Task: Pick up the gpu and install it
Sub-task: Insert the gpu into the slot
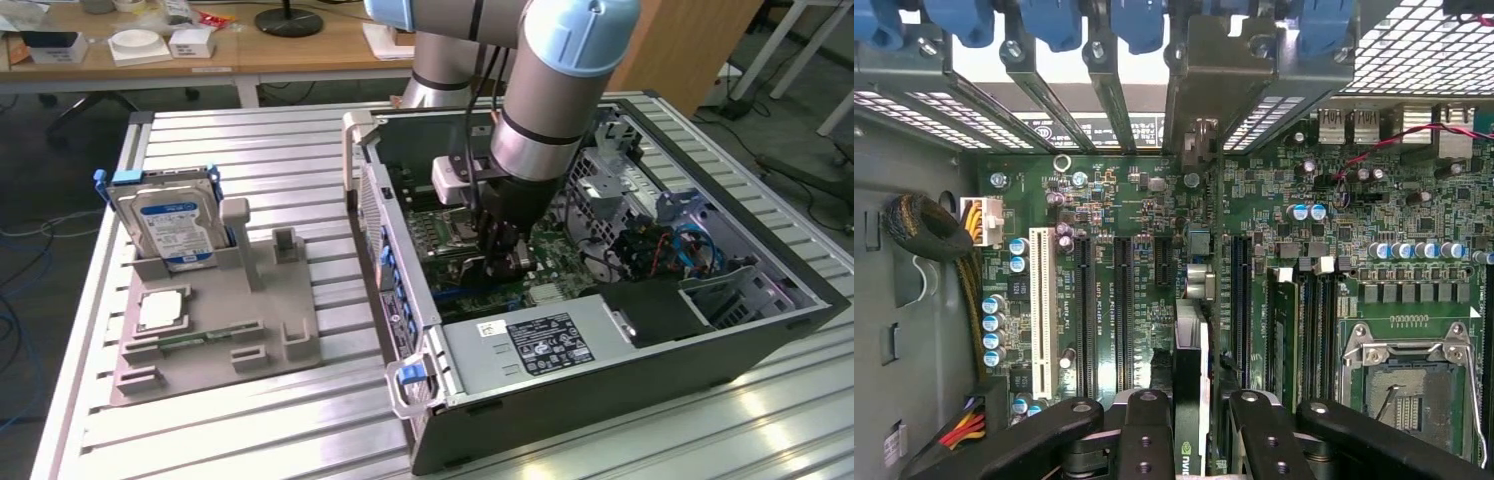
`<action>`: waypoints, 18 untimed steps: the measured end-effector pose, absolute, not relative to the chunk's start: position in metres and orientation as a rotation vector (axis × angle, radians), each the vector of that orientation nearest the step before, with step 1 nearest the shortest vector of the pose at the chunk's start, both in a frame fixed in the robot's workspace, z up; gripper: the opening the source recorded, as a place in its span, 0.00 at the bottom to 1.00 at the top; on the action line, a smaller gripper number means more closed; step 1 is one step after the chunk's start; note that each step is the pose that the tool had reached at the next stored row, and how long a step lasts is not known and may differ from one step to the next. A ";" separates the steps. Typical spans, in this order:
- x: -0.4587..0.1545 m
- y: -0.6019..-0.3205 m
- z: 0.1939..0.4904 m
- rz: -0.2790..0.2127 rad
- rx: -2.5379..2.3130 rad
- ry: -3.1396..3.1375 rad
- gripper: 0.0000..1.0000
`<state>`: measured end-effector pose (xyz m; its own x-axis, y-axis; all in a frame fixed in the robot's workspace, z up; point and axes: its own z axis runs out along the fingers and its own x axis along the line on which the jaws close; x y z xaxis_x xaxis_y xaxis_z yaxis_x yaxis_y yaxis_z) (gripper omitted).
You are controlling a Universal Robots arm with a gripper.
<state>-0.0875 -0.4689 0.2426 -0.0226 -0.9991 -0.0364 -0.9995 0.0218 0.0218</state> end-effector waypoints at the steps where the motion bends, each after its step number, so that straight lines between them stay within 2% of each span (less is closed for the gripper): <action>1: -0.088 -0.469 0.243 0.065 -2.189 2.239 0.27; 18: -0.086 -0.469 0.243 0.071 -2.183 2.250 0.27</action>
